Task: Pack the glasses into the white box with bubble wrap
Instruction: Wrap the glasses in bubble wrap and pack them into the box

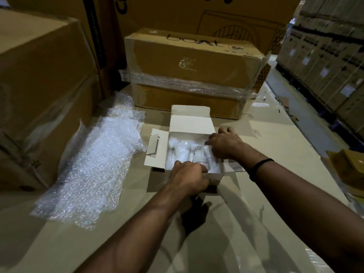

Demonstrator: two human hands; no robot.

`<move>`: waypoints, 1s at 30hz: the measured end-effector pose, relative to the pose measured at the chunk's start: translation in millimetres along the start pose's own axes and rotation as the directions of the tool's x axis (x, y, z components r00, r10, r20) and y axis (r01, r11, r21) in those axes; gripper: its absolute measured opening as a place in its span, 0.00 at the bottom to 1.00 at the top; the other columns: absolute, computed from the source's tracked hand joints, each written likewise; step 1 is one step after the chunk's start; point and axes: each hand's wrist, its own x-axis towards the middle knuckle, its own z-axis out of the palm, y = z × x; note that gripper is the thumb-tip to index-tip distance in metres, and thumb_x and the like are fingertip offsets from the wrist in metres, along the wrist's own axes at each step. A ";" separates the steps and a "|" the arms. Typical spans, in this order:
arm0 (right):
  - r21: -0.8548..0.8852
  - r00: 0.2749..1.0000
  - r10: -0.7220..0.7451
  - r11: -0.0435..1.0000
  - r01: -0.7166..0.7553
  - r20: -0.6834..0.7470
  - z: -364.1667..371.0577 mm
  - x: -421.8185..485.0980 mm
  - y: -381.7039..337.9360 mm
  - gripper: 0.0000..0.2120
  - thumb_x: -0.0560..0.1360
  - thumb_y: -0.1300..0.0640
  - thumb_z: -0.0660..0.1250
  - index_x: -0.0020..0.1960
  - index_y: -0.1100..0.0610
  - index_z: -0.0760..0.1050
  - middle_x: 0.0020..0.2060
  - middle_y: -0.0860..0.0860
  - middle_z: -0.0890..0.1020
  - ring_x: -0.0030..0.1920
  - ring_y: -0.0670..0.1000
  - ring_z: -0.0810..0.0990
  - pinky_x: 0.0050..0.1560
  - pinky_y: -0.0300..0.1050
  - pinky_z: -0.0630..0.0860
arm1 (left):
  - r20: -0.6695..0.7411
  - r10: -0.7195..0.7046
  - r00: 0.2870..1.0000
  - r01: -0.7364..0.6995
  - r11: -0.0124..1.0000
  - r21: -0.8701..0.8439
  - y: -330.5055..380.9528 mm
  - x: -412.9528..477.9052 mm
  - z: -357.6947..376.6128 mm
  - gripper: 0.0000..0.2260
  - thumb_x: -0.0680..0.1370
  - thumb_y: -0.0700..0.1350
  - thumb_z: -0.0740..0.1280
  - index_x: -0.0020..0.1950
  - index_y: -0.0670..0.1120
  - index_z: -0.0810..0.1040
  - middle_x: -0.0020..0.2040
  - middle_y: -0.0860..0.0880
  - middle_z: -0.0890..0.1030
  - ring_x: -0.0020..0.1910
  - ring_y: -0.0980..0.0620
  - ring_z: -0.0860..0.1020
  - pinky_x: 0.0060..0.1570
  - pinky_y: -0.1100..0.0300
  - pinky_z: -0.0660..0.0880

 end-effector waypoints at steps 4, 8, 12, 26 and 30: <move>0.188 0.975 -0.110 0.971 0.147 -0.193 -2.1 -12.2 -6.1 0.21 0.79 0.37 0.54 0.69 0.39 0.69 0.71 0.45 0.70 0.70 0.55 0.65 0.64 0.56 0.61 | -0.193 0.000 0.981 0.013 0.998 0.063 -27.4 -5.7 -2.7 0.21 0.74 0.65 0.64 0.60 0.54 0.81 0.55 0.50 0.83 0.56 0.48 0.75 0.61 0.51 0.66; 0.185 0.983 -0.134 0.970 0.156 -0.128 3.7 -10.7 -21.2 0.21 0.78 0.35 0.54 0.66 0.39 0.72 0.69 0.45 0.72 0.69 0.54 0.66 0.63 0.55 0.61 | -0.084 0.038 0.996 -0.016 0.968 0.249 -33.8 -13.8 -4.8 0.22 0.75 0.66 0.61 0.57 0.52 0.81 0.51 0.46 0.82 0.55 0.47 0.75 0.62 0.49 0.63; 0.326 0.992 -0.076 0.940 0.104 -0.096 13.1 -10.4 -20.4 0.19 0.77 0.33 0.55 0.63 0.37 0.73 0.65 0.46 0.77 0.65 0.54 0.68 0.60 0.55 0.62 | -0.130 0.047 0.990 -0.014 0.970 0.243 -33.3 -15.3 -1.4 0.21 0.76 0.64 0.62 0.54 0.50 0.81 0.50 0.44 0.81 0.54 0.45 0.75 0.63 0.49 0.61; 0.444 0.857 0.054 0.871 0.211 -0.512 -0.8 -55.6 -108.9 0.20 0.77 0.41 0.56 0.59 0.49 0.80 0.58 0.50 0.82 0.58 0.56 0.77 0.57 0.52 0.71 | -0.634 -0.428 0.644 0.384 0.898 -0.216 -191.0 -99.5 22.1 0.13 0.70 0.46 0.64 0.52 0.49 0.84 0.54 0.49 0.80 0.53 0.42 0.75 0.52 0.50 0.68; 0.543 0.777 0.089 0.765 0.348 -0.624 -6.8 -69.7 -183.8 0.17 0.75 0.46 0.56 0.45 0.53 0.81 0.42 0.51 0.82 0.43 0.56 0.78 0.42 0.49 0.74 | -0.430 -0.512 0.744 0.557 0.830 -0.026 -220.8 -105.1 5.9 0.09 0.74 0.51 0.65 0.42 0.49 0.83 0.48 0.49 0.81 0.51 0.43 0.75 0.49 0.52 0.70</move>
